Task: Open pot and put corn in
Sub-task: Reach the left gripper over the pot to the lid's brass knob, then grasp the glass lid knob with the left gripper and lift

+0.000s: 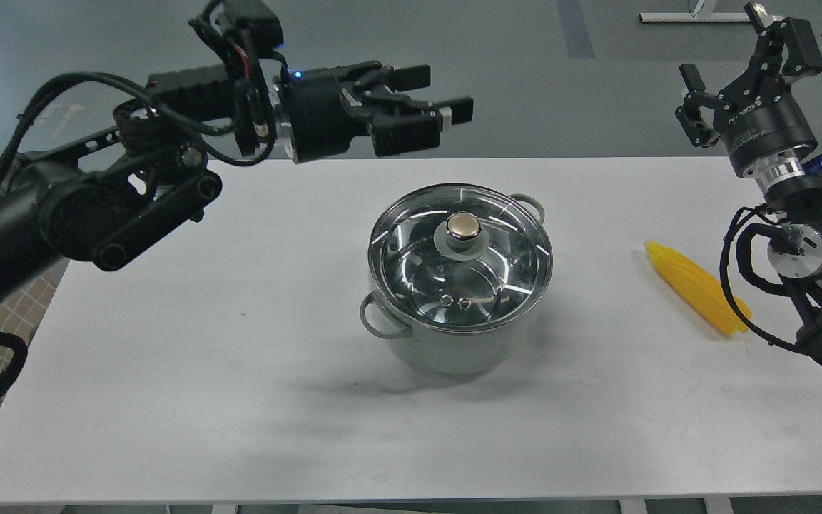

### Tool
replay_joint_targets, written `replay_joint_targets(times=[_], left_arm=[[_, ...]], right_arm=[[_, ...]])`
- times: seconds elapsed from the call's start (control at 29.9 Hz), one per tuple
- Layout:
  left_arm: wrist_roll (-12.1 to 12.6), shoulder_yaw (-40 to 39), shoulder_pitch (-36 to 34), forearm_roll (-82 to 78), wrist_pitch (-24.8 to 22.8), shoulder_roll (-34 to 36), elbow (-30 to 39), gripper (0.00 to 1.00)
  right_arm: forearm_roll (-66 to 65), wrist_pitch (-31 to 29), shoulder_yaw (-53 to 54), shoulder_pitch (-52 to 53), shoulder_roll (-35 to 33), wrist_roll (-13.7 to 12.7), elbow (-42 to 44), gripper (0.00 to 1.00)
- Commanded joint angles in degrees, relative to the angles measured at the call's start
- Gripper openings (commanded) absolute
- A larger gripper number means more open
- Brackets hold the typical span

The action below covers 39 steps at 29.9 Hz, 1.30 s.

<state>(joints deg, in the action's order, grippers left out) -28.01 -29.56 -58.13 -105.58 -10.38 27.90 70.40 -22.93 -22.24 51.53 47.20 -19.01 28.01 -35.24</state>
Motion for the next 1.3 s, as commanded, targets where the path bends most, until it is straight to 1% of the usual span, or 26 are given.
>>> replay_joint_targets(times=[0.0,0.07,0.17,0.37,0.57,0.67,0.7,0.74,0.77,0.8,0.87,0.94,1.2,1.27], left_arm=[[0.01,3.01,1.97,-11.48,3.70,-3.12,-0.09,0.98],[0.01,4.60,3.46,-16.22,4.49,-3.91,-0.61,0.98],[0.01,4.69,4.34,-19.42,4.84,-5.22,-2.45,0.98],[0.01,4.69,5.66,-19.42,4.84,-7.51,-5.97,0.98],[0.01,4.60,7.60,-18.52,4.84,-8.48,-6.41,0.96],[0.01,4.51,7.68,-17.91,4.84,-8.48,-6.41,0.93],[0.01,4.43,7.68,-17.82,4.67,-8.48,-6.41,0.89],[0.01,4.25,7.77,-17.65,4.67,-8.48,-6.41,0.81],[0.01,4.25,7.77,-17.65,4.67,-8.48,-6.41,0.81],[0.01,4.34,7.77,-17.21,4.67,-8.48,-6.41,0.77],[0.01,4.34,8.03,-16.51,4.67,-8.57,-6.41,0.75],[0.01,4.34,8.47,-16.50,4.67,-8.57,-6.59,0.70],[0.01,3.99,8.48,-16.50,4.84,-10.33,-8.35,0.72],[0.01,3.99,8.48,-16.59,4.84,-10.41,-8.44,0.70]], right_arm=[[-0.01,0.01,-0.11,-0.09,-0.15,-0.01,0.00,0.99],[-0.01,0.01,-0.11,-0.26,-0.23,-0.01,-0.09,0.99],[-0.10,0.01,-0.11,-0.44,-0.32,-0.01,-0.09,0.99],[-0.19,0.01,-0.11,-0.61,-0.23,-0.01,-0.09,0.99],[-0.19,0.01,-0.11,-0.79,-0.41,-0.01,-0.18,0.99],[-0.19,0.01,-0.11,-0.79,-0.41,-0.01,-0.27,0.99],[-0.19,0.01,-0.11,-0.79,-0.41,-0.01,-0.27,0.99],[-0.27,0.01,-0.11,-0.79,-0.41,-0.01,-0.27,0.99],[-0.27,0.01,-0.11,-0.79,-0.41,-0.01,-0.27,0.99],[-0.27,0.01,-0.11,-0.79,-0.41,-0.01,-0.27,0.99],[-0.36,0.01,-0.20,-0.79,-0.41,-0.01,-0.27,0.99],[-0.45,0.01,-0.20,-0.79,-0.41,-0.01,-0.27,0.99],[-0.36,0.01,-0.20,-0.79,-0.50,-0.01,-0.27,0.99],[-0.45,0.01,-0.20,-0.88,-0.50,-0.01,-0.27,0.99]])
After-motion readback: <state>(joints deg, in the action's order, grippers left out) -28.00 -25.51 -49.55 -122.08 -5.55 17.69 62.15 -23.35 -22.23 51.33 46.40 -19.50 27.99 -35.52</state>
